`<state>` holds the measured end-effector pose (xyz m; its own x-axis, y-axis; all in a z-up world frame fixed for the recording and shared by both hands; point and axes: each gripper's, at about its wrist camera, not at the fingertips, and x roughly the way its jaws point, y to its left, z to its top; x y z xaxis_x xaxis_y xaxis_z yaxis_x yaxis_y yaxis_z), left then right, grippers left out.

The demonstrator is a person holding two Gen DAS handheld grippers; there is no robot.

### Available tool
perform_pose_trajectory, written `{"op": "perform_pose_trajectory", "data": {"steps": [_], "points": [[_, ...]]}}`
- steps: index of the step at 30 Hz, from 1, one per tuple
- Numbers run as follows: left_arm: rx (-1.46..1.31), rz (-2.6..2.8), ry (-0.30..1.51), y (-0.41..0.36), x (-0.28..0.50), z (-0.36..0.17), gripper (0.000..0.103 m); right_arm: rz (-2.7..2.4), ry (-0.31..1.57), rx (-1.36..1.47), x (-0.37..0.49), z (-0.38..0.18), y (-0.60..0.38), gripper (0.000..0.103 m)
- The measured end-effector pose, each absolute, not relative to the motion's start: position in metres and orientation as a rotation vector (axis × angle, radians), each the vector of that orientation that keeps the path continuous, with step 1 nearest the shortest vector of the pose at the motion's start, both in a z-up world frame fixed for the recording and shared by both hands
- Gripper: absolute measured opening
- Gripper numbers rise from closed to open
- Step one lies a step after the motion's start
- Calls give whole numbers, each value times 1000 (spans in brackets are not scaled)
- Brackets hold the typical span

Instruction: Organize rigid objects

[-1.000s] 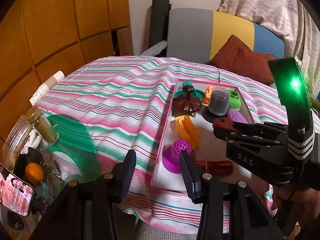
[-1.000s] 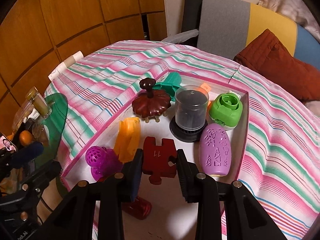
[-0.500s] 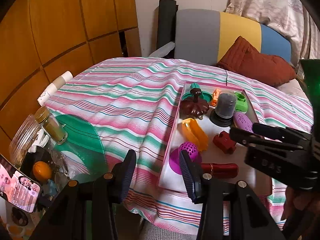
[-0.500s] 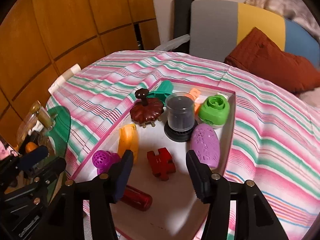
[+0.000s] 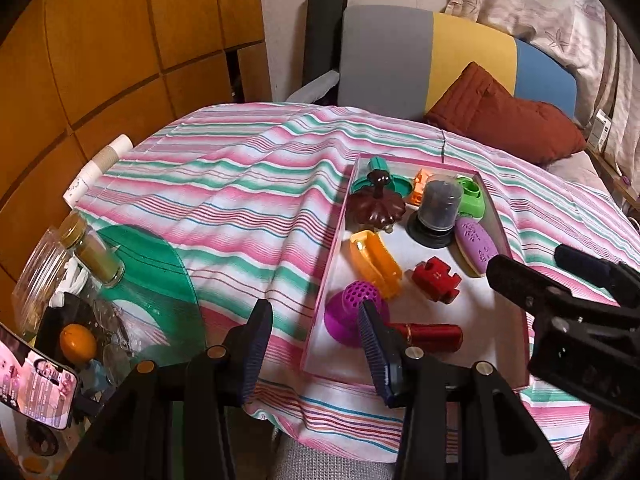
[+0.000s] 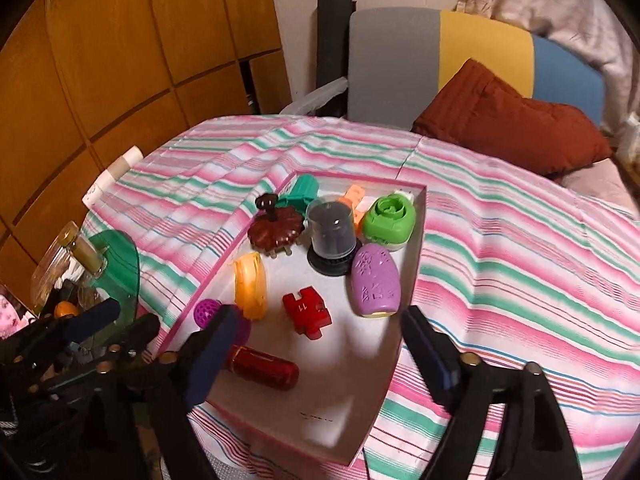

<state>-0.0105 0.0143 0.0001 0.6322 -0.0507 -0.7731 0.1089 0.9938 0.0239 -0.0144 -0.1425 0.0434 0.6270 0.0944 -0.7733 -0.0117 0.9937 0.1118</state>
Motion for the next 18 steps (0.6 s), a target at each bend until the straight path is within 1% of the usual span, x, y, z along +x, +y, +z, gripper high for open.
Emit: {"op": "perform_pose_trajectory", "data": {"steps": [5,18], "points": [[67,-129,890,10,-11,4,45,1,870,69,-17,56,-139,99],[64,-135,892,6,-8,9,45,-105,885,101,-13,56,-151,100]]}}
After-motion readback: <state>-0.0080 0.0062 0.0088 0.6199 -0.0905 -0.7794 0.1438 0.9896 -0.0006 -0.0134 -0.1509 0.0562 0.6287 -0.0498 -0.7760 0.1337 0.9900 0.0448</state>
